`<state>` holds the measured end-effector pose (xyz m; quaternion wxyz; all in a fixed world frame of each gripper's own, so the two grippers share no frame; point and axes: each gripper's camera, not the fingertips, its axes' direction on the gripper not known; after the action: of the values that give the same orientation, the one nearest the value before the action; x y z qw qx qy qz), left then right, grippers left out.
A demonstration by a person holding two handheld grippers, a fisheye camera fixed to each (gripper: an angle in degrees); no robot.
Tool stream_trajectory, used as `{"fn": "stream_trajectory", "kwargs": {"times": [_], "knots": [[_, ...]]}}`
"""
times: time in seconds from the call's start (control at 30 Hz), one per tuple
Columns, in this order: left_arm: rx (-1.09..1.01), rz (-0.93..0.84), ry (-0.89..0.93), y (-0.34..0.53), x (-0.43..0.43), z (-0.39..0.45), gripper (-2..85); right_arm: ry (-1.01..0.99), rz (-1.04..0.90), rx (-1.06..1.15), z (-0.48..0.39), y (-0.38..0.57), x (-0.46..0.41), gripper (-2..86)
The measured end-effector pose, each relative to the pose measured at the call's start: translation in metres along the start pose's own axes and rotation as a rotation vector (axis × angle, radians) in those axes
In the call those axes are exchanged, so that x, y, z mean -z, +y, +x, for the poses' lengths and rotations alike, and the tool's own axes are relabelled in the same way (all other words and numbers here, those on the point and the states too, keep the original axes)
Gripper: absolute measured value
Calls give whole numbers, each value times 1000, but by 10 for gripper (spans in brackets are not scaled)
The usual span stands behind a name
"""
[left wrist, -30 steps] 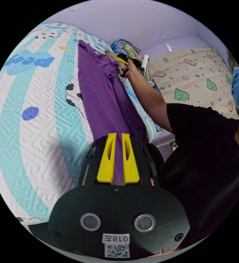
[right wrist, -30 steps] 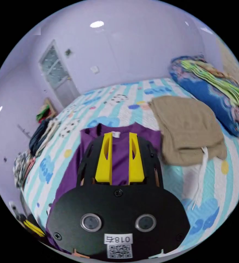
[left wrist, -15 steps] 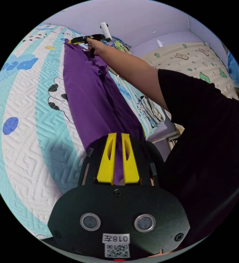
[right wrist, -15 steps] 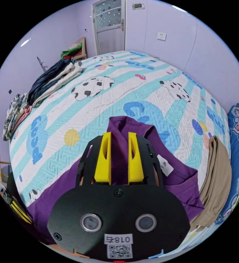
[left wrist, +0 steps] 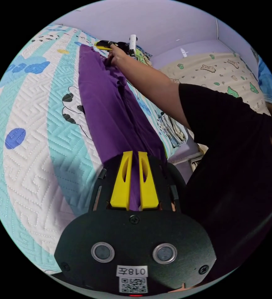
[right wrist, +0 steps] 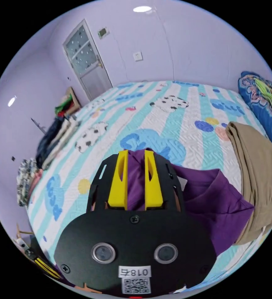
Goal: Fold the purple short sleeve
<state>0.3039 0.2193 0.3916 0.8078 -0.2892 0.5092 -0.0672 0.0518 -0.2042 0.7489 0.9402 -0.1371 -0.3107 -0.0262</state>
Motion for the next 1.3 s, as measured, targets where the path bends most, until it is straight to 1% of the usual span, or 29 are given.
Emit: {"fn": "stream_trajectory", "kwargs": {"times": [0.07, 0.13, 0.3, 0.37, 0.43, 0.5, 0.57, 0.63, 0.7, 0.77, 0.87, 0.93, 1.07, 1.2, 1.3], "knots": [[2, 19, -7, 2, 5, 3, 38, -49, 87, 0, 5, 17, 46, 90], [3, 46, -22, 6, 13, 7, 39, -14, 75, 31, 6, 40, 75, 84], [22, 71, -50, 16, 27, 15, 45, 12, -68, 51, 20, 123, 124, 85], [40, 70, -53, 20, 29, 17, 46, 57, -236, 75, 25, 158, 119, 82], [81, 81, -53, 26, 31, 18, 49, 72, -334, 51, 31, 179, 118, 86], [105, 97, -65, 30, 34, 23, 53, 79, -256, 9, 34, 192, 146, 85], [104, 124, -90, 33, 40, 33, 56, 54, -94, -10, 26, 211, 201, 81], [102, 134, -129, 38, 47, 45, 59, 12, -79, -16, 20, 231, 232, 81], [110, 134, -146, 43, 50, 49, 63, -34, -105, -42, 18, 260, 256, 87], [127, 111, -168, 47, 49, 48, 67, -166, -138, -121, 20, 310, 282, 96], [176, 80, -169, 56, 43, 39, 78, -274, -195, -215, 19, 377, 302, 102], [208, 58, -130, 61, 35, 31, 85, -310, -262, -239, 15, 410, 306, 104], [229, -11, -99, 61, 15, 25, 97, -309, -391, -268, 16, 464, 309, 112], [227, -109, -94, 53, -13, 16, 103, -384, -442, -294, 26, 489, 301, 113], [244, -113, -87, 43, -18, 5, 99, -420, -458, -303, 35, 497, 296, 109]]}}
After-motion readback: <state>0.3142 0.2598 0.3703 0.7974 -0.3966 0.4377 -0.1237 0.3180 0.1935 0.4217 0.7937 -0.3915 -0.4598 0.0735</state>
